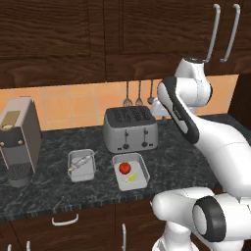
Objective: Take the meat container that has the fish and place it on the second highest rack of the freezer. Then take the vegetable container that has the lemon wedge and tomato and place it on the highest rack of the freezer.
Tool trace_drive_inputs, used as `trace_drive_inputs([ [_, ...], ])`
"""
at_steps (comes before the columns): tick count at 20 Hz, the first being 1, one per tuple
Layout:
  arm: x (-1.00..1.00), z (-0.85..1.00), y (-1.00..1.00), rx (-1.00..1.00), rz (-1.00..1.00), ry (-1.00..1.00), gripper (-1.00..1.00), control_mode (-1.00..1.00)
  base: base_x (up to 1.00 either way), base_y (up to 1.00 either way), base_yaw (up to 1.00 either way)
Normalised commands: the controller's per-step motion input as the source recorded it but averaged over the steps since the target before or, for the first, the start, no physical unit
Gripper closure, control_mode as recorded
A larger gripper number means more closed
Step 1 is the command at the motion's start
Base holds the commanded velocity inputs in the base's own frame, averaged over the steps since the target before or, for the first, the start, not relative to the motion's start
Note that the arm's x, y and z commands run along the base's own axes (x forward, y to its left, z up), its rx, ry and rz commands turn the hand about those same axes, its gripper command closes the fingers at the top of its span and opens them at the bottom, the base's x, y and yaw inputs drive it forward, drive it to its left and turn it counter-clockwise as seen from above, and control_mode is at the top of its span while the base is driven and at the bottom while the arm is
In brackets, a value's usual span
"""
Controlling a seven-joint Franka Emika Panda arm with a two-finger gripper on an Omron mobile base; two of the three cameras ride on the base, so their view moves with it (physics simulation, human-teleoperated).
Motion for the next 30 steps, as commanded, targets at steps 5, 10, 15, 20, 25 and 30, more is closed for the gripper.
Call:
trace_drive_inputs([
  [5, -0.26, -0.23, 0.26, -0.02, 0.05, 0.01, -1.0, -1.0, 0.0, 0.0, 0.0],
  [10, -0.65, -0.52, 0.42, -0.13, 0.53, 0.04, -1.0, -1.0, 0.0, 0.0, 0.0],
  [15, -0.3, -0.9, 0.5, -0.02, 0.56, 0.23, -1.0, -1.0, 0.0, 0.0, 0.0],
  [20, 0.02, -0.65, 0.75, -0.02, 0.52, 0.47, -1.0, -1.0, 0.0, 0.0, 0.0],
  [25, -0.01, -0.64, 0.85, -0.09, 0.51, 0.29, -1.0, -1.0, 0.0, 0.0, 0.0],
  [30, 0.06, -0.81, 0.17, -0.12, 0.23, 0.01, -1.0, -1.0, 0.0, 0.0, 0.0],
])
